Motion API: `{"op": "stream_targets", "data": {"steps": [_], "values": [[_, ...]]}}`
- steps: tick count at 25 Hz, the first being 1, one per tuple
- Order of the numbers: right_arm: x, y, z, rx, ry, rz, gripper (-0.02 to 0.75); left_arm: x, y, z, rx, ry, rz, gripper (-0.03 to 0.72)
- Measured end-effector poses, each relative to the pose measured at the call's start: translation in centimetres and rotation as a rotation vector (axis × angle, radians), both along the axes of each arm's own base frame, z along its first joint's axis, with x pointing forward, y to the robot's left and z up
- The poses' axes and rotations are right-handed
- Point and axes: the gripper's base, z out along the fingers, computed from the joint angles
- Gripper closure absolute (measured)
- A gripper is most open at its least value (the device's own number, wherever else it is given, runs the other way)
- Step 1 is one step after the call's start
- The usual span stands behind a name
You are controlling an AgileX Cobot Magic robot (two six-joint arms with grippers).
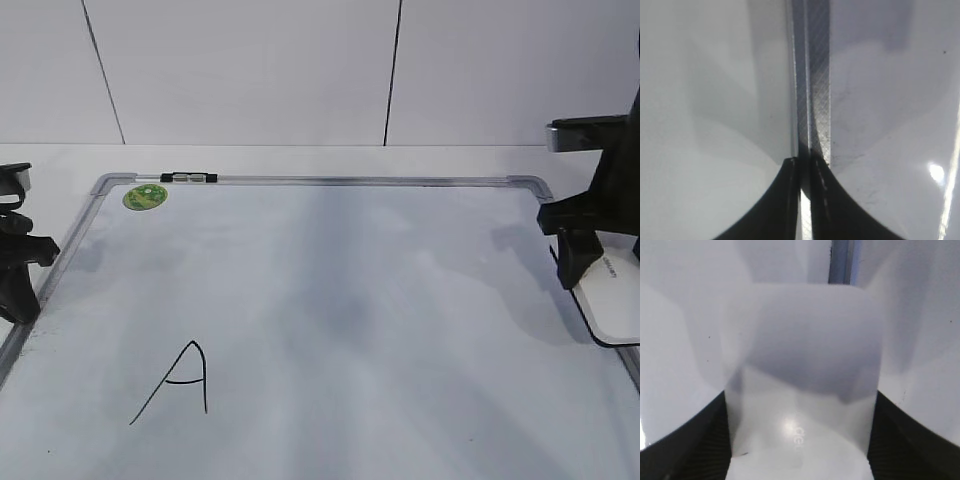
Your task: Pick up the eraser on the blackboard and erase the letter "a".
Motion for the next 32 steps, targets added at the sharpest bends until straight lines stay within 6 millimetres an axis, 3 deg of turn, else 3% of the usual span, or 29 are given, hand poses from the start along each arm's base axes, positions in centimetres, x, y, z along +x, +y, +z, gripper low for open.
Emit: {"op": "stream_targets", "data": {"steps": [6,13,23,32], "values": [[0.3,0.0,-0.1,0.004,-0.031,0.002,0.176,0.0,0.0,0.0,0.000,0.000,0.000,0.666],[1.0,0.3,-2.2,0.018,0.014,-0.006,0.176,0.0,0.0,0.0,0.000,0.000,0.000,0.666],[1.5,0.4,-3.6,0.018,0.031,-0.007,0.174,0.0,0.0,0.0,0.000,0.000,0.000,0.664],[1.6,0.4,-3.6,0.017,0.018,-0.005,0.088,0.0,0.0,0.0,0.000,0.000,0.000,0.660]]}}
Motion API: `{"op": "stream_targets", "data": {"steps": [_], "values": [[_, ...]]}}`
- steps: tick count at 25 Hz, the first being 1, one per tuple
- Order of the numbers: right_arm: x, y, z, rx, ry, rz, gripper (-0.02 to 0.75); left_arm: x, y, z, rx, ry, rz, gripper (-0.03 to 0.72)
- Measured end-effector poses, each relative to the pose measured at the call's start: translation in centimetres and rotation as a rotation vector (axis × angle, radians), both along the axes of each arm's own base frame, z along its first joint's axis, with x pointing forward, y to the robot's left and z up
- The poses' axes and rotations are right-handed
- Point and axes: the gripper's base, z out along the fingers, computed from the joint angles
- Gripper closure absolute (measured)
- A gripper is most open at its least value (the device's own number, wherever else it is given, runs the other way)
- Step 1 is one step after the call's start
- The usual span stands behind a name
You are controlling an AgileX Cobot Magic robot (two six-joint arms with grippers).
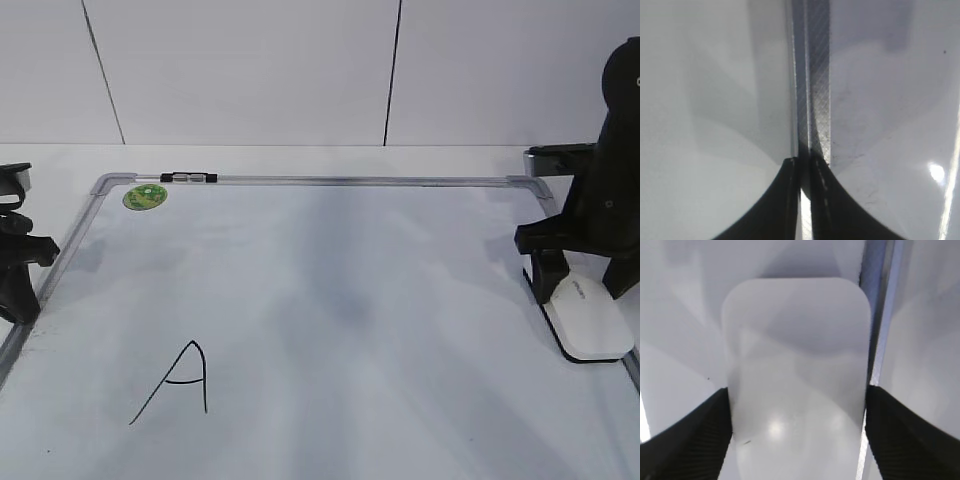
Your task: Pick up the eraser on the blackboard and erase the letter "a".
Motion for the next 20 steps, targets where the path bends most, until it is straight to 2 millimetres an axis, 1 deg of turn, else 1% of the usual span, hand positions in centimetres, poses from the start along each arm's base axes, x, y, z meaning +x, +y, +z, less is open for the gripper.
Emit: {"op": "stream_targets", "data": {"steps": [2,5,7,9,15,20], "values": [[0.0,-0.1,0.1,-0.009,0.001,0.004,0.084,0.0,0.0,0.0,0.000,0.000,0.000,0.659],[0.3,-0.1,1.0,-0.013,0.011,0.002,0.083,0.0,0.0,0.0,0.000,0.000,0.000,0.659],[0.6,0.0,1.9,-0.014,0.003,0.001,0.083,0.0,0.0,0.0,0.000,0.000,0.000,0.658],[0.4,-0.1,3.1,-0.012,-0.014,-0.001,0.083,0.0,0.0,0.0,0.000,0.000,-0.002,0.657],[-1.3,-0.3,7.1,-0.005,-0.061,0.009,0.097,0.0,0.0,0.0,0.003,-0.001,-0.006,0.652],[-3.7,-0.4,10.0,0.021,-0.128,0.023,0.106,0.0,0.1,0.0,0.007,-0.002,-0.014,0.630]]}}
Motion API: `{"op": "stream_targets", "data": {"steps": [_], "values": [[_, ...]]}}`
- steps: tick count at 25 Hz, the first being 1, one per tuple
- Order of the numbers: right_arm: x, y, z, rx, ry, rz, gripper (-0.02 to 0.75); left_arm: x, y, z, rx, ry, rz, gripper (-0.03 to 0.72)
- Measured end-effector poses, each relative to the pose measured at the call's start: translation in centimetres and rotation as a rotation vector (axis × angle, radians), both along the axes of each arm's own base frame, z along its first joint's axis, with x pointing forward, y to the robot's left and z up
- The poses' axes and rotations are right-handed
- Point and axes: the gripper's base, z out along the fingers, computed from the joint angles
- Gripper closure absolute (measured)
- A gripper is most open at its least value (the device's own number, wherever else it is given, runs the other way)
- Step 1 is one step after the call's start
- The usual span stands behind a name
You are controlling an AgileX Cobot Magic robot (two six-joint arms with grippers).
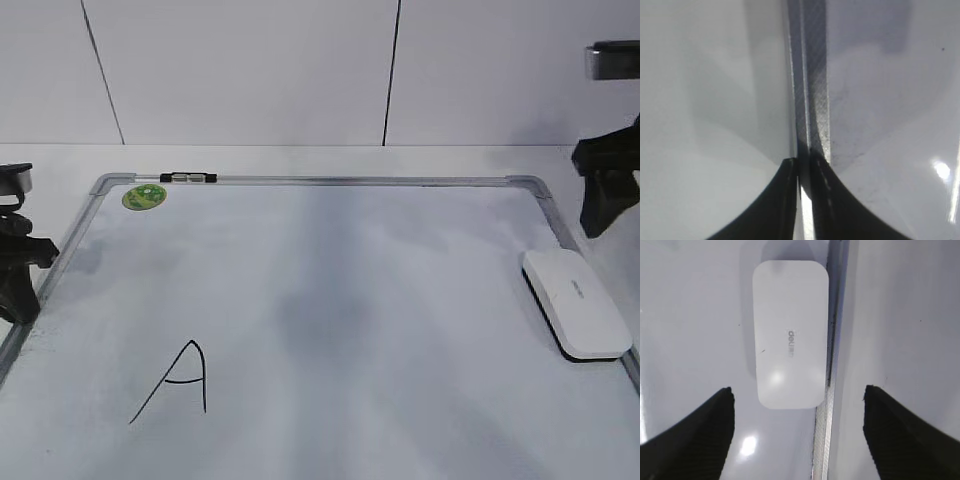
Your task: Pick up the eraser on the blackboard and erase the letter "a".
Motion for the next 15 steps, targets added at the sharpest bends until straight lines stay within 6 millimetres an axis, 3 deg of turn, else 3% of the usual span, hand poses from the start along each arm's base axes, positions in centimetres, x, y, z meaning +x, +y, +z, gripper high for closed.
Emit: {"op": "stream_targets", "data": {"steps": [4,10,15], "values": [[-1.8,-0.2,1.5,0.004,-0.042,0.006,0.117,0.5,0.0,0.3,0.006,-0.012,-0.015,0.545],[-4.2,-0.3,1.6,0.027,-0.036,0.018,0.134,1.8,0.0,2.6,0.006,-0.026,-0.040,0.362],[-6.9,-0.6,2.1,0.037,-0.055,0.036,0.137,1.8,-0.1,5.0,-0.005,-0.007,-0.059,0.315]]}}
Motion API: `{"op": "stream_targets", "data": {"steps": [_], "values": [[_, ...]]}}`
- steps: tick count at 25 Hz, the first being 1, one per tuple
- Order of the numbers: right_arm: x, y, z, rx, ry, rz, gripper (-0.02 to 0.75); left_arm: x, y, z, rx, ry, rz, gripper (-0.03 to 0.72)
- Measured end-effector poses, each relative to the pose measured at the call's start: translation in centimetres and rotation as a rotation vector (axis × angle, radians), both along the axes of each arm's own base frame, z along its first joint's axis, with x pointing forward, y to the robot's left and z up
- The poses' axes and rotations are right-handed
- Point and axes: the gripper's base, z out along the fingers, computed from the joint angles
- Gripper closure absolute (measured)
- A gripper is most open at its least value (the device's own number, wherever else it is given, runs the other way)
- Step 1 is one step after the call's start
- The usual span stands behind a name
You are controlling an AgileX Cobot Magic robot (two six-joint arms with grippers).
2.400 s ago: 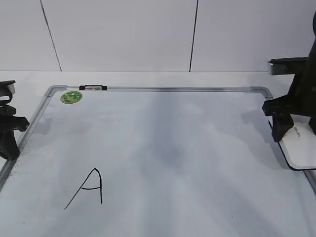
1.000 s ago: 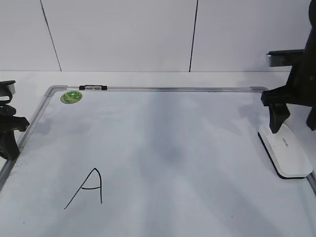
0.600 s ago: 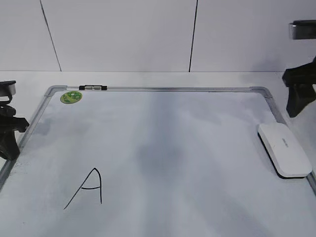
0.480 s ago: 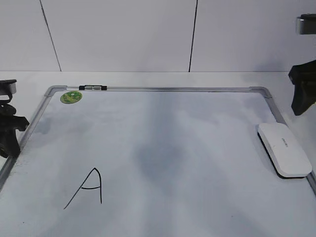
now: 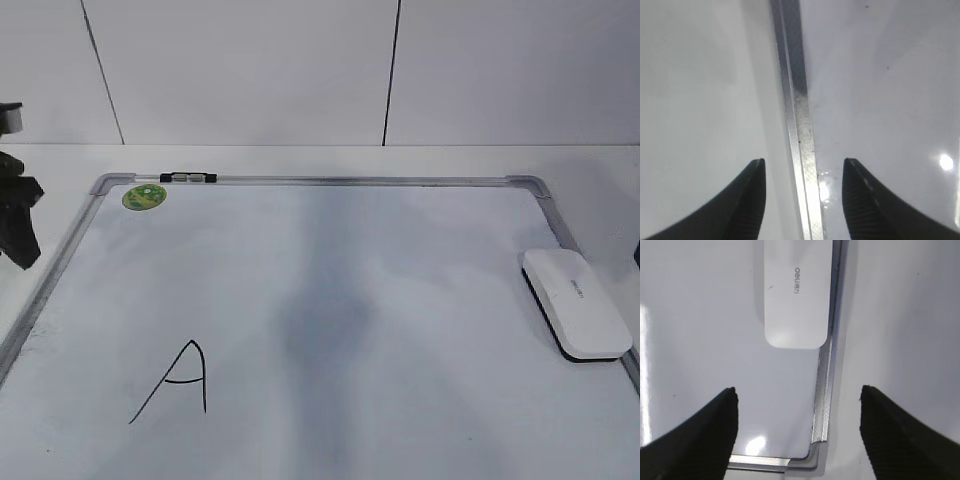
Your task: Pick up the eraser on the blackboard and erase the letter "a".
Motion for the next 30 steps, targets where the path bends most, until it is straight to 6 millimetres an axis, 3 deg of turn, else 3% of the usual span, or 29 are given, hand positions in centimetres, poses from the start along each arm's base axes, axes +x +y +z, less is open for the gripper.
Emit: {"op": "stream_targets", "data": {"steps": [3,9,15,18,23,30], "values": [[-2.0,-0.2,0.0,0.007,-0.007,0.014,0.138,-0.8,-0.1,2.8,-0.012,-0.047,-0.004,0.312],[-6.3,-0.6,-0.2,0.027,-0.038,0.021,0.138,-4.6,-0.5,9.9,-0.045,-0.179,-0.017,0.311],[-10.2,-1.1,1.3,0.042,-0.158,0.024,0.139,-10.7,-1.1,17.4,-0.080,-0.410,-0.004,0.311],[-11.8,-1.3,1.7,0.049,-0.213,0.025,0.139,-13.8,-1.2,19.8,-0.111,-0.504,0.022,0.311],[-14.7,-1.7,2.0,0.060,-0.306,0.026,0.143,-19.4,-1.1,20.7,-0.120,-0.596,0.023,0.311],[-18.1,-2.2,0.8,0.060,-0.392,0.026,0.144,-26.2,-0.6,17.5,-0.077,-0.628,0.021,0.312]]}}
